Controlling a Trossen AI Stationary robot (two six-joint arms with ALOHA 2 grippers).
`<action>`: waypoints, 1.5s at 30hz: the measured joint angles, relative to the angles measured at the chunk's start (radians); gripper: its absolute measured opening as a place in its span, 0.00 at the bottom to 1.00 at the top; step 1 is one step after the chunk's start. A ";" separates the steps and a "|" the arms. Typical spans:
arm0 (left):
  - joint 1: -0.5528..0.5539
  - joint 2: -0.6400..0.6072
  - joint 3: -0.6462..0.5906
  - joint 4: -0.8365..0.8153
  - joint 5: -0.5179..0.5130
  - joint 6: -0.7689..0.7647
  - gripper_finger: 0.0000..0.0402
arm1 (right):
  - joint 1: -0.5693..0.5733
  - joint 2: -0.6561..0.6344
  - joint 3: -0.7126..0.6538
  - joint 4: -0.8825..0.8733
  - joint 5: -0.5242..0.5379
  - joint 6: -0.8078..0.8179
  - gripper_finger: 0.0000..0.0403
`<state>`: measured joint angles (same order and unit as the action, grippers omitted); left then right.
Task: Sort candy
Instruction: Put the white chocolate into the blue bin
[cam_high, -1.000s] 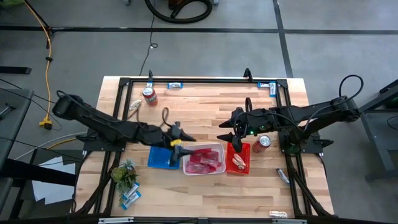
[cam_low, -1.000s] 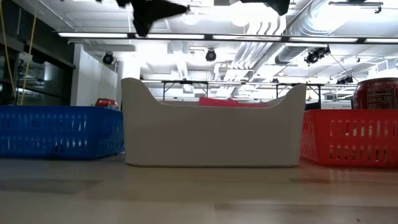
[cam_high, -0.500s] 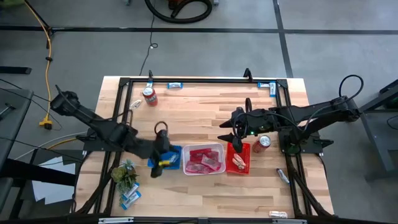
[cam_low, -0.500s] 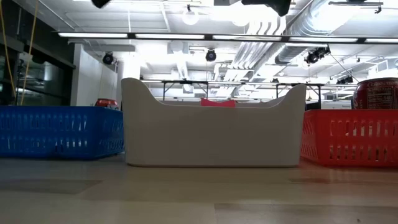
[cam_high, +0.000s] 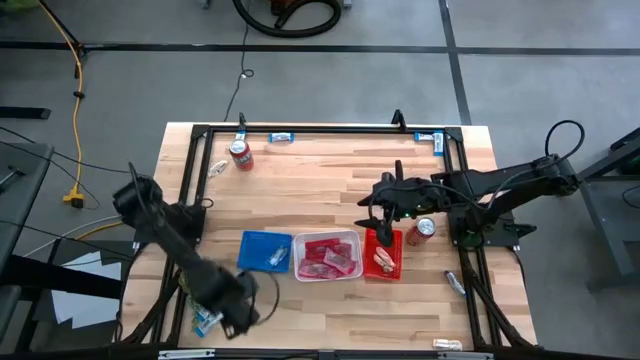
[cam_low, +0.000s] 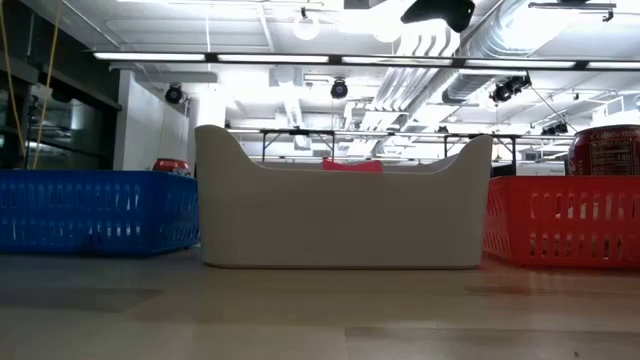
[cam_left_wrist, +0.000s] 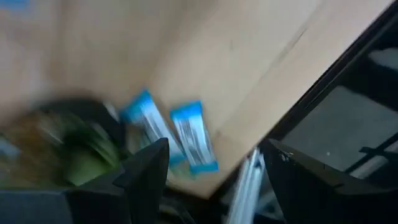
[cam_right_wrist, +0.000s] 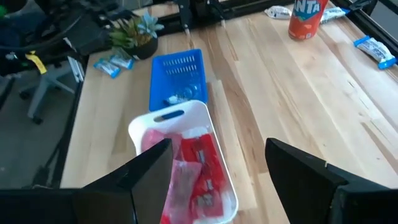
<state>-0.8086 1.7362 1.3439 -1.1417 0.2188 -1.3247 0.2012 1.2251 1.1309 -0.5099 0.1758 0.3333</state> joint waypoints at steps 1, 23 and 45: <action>-0.024 0.030 0.008 0.005 0.028 -0.051 0.62 | 0.000 0.000 0.000 -0.008 0.000 -0.002 0.63; -0.201 0.230 -0.005 0.121 0.042 -0.460 0.61 | -0.032 0.000 0.000 -0.041 0.001 -0.043 0.63; -0.205 0.080 -0.085 0.361 -0.075 -0.247 0.01 | -0.031 0.000 0.000 -0.041 0.000 -0.018 0.63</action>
<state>-1.0138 1.8166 1.2585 -0.7809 0.1436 -1.5722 0.1699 1.2251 1.1309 -0.5507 0.1761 0.3149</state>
